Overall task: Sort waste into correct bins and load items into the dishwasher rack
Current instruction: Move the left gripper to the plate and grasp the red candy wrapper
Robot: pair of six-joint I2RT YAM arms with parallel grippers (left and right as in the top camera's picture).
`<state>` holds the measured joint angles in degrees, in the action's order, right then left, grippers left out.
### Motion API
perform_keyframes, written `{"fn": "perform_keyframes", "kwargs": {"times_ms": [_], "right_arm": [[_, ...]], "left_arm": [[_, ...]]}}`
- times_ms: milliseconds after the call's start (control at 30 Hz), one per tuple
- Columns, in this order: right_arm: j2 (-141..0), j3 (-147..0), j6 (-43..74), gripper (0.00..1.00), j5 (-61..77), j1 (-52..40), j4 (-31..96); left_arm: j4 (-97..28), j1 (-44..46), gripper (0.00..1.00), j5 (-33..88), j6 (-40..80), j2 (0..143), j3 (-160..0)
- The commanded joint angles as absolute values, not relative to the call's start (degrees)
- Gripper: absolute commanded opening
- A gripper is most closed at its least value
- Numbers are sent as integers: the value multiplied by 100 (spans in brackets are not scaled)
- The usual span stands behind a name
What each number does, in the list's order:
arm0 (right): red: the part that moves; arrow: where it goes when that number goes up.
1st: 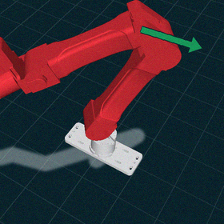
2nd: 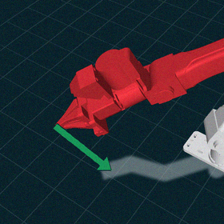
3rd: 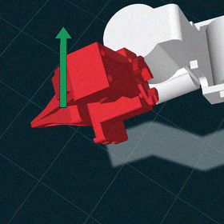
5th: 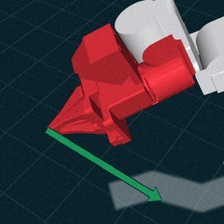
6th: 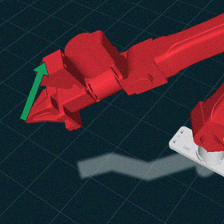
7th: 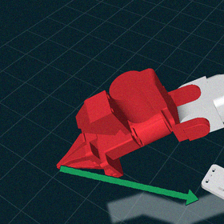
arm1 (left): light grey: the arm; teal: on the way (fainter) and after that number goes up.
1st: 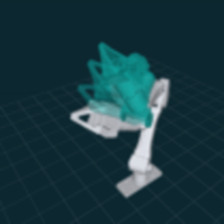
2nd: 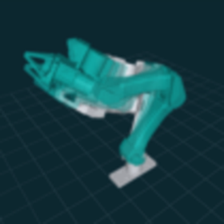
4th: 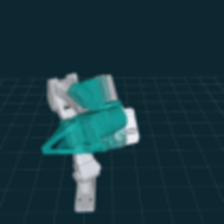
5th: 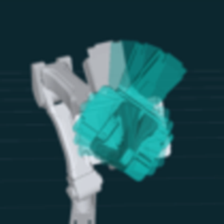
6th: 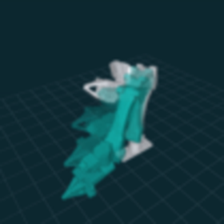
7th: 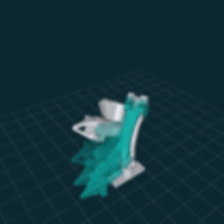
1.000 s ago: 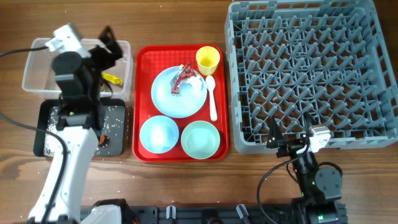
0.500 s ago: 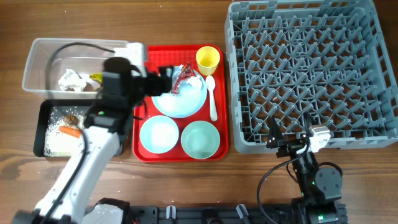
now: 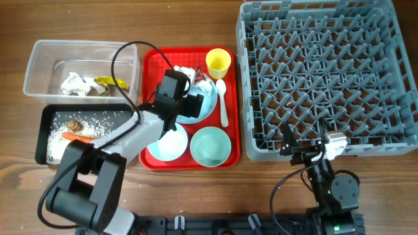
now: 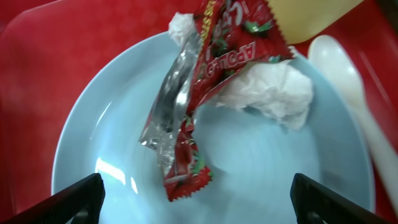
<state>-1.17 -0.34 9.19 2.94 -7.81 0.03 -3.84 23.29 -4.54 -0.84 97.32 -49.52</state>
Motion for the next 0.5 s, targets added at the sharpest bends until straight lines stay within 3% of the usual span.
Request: {"fn": "perform_keyframes", "kwargs": {"times_ms": [0, 233, 467], "right_arm": [[-102, -30, 906, 100, 261, -786, -12], [-102, -30, 906, 100, 261, -786, -12], [-102, -30, 908, 100, 261, -786, -12]], "left_arm": [[-346, 2178, 98, -757, -237, 9839, -4963], [-338, 2147, 99, -344, -237, 9924, -4963], [-139, 2147, 90, -375, -266, 10418, -4963]]}}
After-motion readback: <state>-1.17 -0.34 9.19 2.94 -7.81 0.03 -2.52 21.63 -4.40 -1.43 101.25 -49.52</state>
